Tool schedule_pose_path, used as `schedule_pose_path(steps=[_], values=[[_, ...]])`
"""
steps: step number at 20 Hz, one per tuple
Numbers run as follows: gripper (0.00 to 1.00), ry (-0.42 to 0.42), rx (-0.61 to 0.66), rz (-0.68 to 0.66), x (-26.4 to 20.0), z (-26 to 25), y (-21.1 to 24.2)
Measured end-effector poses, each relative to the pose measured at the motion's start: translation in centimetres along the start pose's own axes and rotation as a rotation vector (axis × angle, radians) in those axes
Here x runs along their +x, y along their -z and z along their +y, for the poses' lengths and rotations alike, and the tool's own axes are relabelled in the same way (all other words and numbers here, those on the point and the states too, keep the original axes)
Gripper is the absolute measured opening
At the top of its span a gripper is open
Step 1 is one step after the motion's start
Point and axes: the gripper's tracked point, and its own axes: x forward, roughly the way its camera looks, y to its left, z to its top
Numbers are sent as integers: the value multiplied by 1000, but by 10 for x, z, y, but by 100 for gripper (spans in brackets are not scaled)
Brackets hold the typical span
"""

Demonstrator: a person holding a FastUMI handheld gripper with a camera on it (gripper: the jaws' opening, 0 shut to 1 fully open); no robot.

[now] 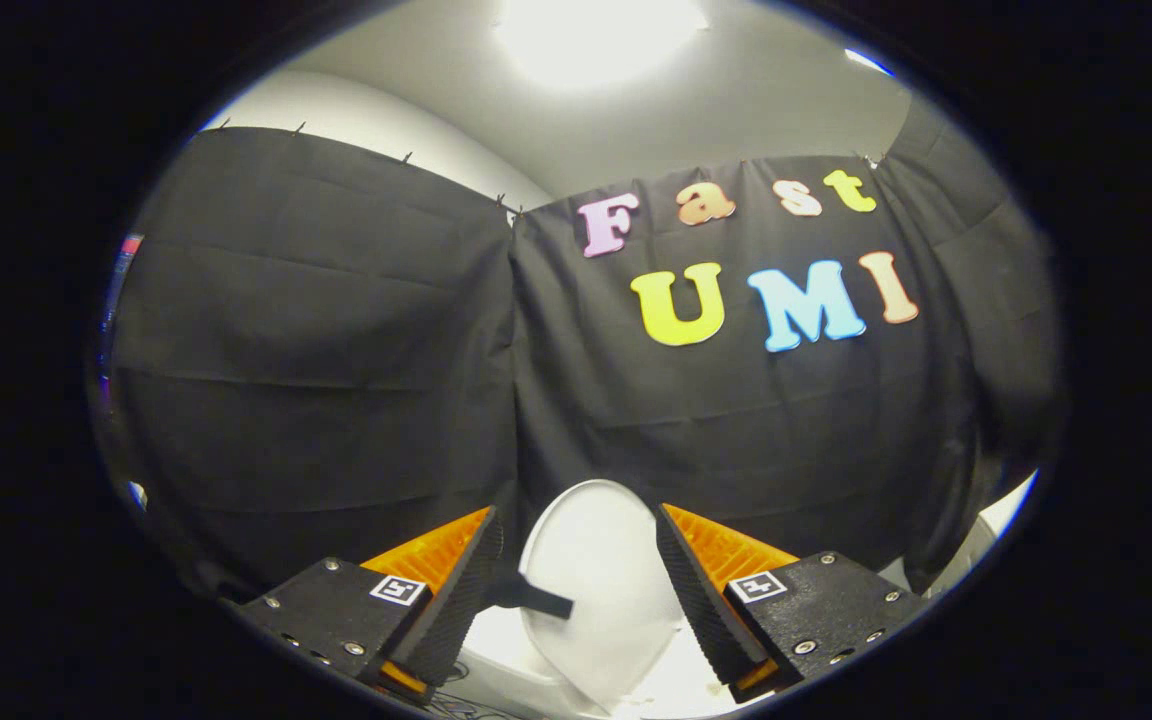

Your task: Open the toilet lid.

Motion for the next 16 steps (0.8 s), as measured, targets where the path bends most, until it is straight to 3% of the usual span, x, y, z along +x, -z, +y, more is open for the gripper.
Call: schedule_pose_path(steps=[5,11,16], values=[[94,78,-93,-29,-42,-79,-45],[94,123,-157,11,-99,-151,-45],[94,263,-216,60,-133,-225,-29]])
